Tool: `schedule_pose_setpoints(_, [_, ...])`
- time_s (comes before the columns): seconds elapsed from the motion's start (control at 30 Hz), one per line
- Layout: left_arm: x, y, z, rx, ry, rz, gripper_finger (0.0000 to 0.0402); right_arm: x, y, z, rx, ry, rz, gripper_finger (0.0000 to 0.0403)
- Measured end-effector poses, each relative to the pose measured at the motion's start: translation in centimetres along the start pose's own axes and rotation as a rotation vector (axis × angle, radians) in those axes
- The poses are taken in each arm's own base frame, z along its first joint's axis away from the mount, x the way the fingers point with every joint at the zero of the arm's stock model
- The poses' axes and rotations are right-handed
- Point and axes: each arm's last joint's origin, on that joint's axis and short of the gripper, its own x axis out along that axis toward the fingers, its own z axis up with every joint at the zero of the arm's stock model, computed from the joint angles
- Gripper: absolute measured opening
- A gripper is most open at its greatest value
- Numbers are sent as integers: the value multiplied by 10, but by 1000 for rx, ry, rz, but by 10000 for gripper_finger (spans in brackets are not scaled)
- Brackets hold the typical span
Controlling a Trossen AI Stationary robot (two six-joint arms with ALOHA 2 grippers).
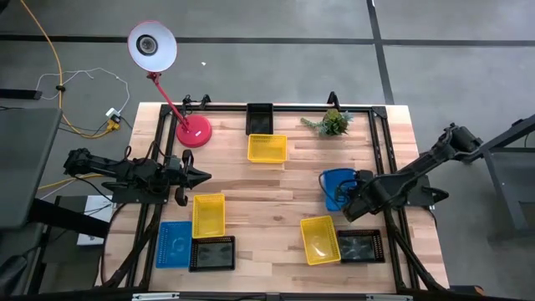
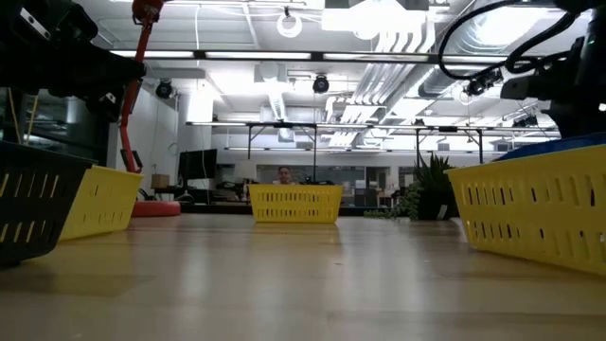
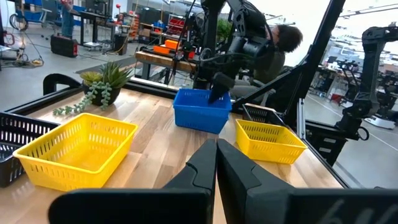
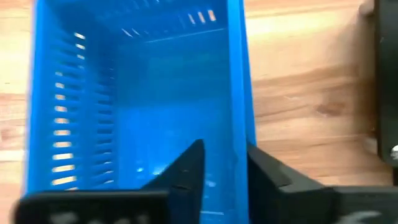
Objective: Stack baskets by color
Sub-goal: Stack the top blue bin on the right blue bin, then stack the left blue bin on the right stacked blue bin
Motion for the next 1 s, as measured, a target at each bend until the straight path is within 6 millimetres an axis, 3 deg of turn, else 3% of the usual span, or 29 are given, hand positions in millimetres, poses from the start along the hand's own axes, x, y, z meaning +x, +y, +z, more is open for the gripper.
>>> schedule_pose_setpoints(0.23, [0,0,0,0,0,0,1,-17,-10,15,-52,-2,97,200])
schedule_pose_setpoints(0.43, [0,0,0,0,0,0,1,-28,-19,26,-55,-5,158,244])
schedule_pose_setpoints(0.77, [0,0,0,0,1,0,1,-45,-25,44,-62,-129,230,231])
schedule_pose_setpoints(0.9, [0,0,0,0,0,0,1,-38,-14,38,-109,-108,307,187])
schedule_pose_setpoints(1.0, [0,0,0,0,0,0,1,-28,-2,28,-115,-100,397,126])
